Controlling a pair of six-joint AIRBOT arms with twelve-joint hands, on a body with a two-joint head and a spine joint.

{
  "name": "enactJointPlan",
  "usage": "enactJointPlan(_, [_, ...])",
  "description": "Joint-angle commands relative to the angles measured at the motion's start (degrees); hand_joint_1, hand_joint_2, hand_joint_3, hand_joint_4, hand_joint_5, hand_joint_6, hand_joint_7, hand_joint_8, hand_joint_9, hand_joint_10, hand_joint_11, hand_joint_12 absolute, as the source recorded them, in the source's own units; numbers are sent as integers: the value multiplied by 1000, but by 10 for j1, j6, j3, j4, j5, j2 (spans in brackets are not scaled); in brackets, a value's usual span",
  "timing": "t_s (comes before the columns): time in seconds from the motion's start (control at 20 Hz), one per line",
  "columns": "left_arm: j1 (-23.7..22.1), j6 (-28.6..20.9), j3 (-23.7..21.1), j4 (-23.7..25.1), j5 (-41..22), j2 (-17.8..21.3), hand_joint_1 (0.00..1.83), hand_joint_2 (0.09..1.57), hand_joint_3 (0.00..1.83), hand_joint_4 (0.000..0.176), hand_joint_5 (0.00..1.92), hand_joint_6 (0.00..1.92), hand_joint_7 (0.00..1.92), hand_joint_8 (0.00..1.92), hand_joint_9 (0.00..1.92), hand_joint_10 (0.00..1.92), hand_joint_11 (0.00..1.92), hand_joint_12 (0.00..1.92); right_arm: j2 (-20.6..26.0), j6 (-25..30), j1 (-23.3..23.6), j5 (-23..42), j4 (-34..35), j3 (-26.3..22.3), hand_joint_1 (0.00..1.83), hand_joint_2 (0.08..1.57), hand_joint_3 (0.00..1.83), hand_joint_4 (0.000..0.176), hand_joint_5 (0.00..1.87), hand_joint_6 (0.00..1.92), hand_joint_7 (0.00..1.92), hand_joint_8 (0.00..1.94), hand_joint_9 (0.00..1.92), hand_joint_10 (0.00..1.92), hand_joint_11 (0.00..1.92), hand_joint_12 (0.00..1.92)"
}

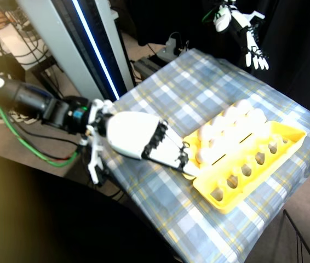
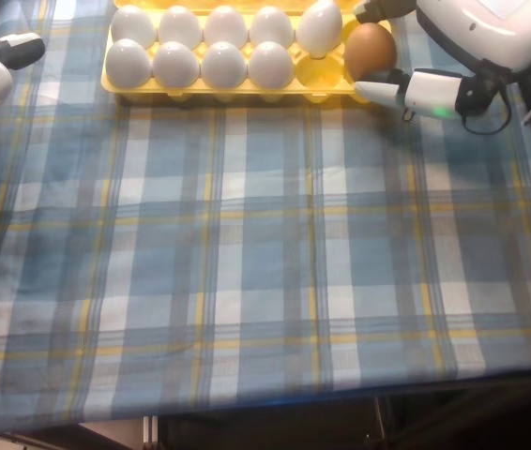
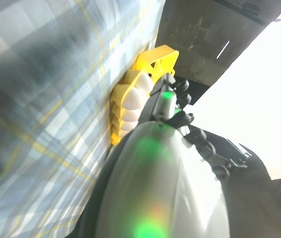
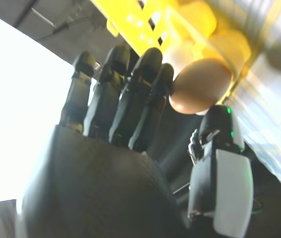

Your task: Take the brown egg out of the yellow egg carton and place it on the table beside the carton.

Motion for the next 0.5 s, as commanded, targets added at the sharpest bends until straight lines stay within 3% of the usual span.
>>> enactJointPlan(0.0, [-5,-6,4,0,-68,0,0,1073,0,25,435,1,286,1,120,1,0,0,5,0,12,91,-19,-6,668,1146,0,0,919,0,910,0,581,1,206,103])
enactJointPlan(0.15, [-5,-7,4,0,-68,0,0,1078,1,24,443,3,298,5,130,4,0,0,29,0,11,118,-44,-43,653,1145,0,0,924,3,871,0,563,0,214,98])
enactJointPlan(0.25, [-5,-8,4,0,-68,1,0,1078,1,22,451,6,309,8,141,8,0,0,45,0,11,134,-67,-68,688,1142,0,0,932,2,948,6,579,2,249,89])
enactJointPlan(0.4, [-5,-8,4,0,-70,1,0,1069,0,39,441,1,307,5,136,4,0,0,59,0,-3,150,-89,-96,655,1149,2,0,919,2,910,0,558,0,248,79])
enactJointPlan(0.45, [-5,-8,5,0,-70,1,0,1066,0,45,433,0,304,3,132,2,0,0,60,0,-9,154,-91,-101,692,1135,0,11,929,5,917,4,562,2,242,74])
